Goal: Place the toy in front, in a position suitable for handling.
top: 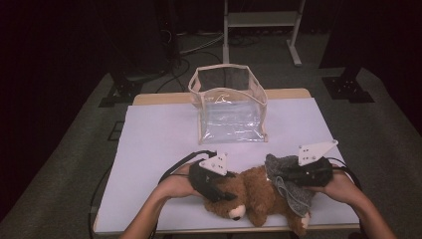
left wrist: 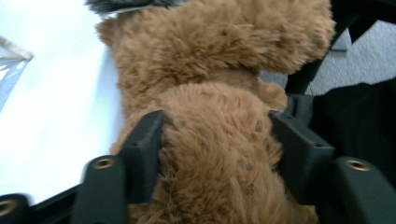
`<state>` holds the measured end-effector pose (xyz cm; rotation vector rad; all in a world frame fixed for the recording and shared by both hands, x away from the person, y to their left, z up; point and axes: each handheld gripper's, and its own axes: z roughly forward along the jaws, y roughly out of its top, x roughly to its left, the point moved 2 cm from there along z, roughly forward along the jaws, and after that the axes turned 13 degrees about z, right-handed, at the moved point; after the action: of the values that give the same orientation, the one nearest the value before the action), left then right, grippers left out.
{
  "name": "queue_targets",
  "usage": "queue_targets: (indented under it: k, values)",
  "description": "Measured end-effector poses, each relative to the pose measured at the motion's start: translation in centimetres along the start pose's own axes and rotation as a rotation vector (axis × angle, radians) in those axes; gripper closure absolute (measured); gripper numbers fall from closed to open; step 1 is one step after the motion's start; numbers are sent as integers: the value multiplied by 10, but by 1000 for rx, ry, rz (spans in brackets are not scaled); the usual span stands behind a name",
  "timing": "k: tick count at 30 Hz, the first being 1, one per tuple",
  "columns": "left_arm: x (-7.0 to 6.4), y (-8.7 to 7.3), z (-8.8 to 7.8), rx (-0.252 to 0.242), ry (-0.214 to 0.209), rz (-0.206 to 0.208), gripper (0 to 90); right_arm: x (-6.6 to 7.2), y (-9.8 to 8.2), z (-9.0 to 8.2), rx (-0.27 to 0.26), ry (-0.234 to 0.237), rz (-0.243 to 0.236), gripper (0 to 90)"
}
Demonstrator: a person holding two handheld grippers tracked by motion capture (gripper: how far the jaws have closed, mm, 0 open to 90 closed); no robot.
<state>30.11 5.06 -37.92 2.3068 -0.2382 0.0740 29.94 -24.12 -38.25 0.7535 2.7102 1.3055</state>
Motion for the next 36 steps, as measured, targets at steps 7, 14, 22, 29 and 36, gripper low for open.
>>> queue_targets:
  k: [7, 14, 22, 29, 36]
  values:
    - [1, -3, 2, 24, 21, -49, 196, 5, -7, -2, -20, 13, 10, 805]
    - [4, -6, 6, 70, -29, -37, 265, 6, -13, -2, -57, 37, 36, 805]
    - [15, -5, -8, 90, 47, 19, 623, 1, -11, -1, -110, 24, 52, 803]
    - [34, -17, -25, 113, 77, 23, 640, -4, 2, 14, -147, 17, 45, 803]
    - [37, -32, -44, 123, 106, -9, 618, 2, 23, 35, -128, 27, 6, 803]
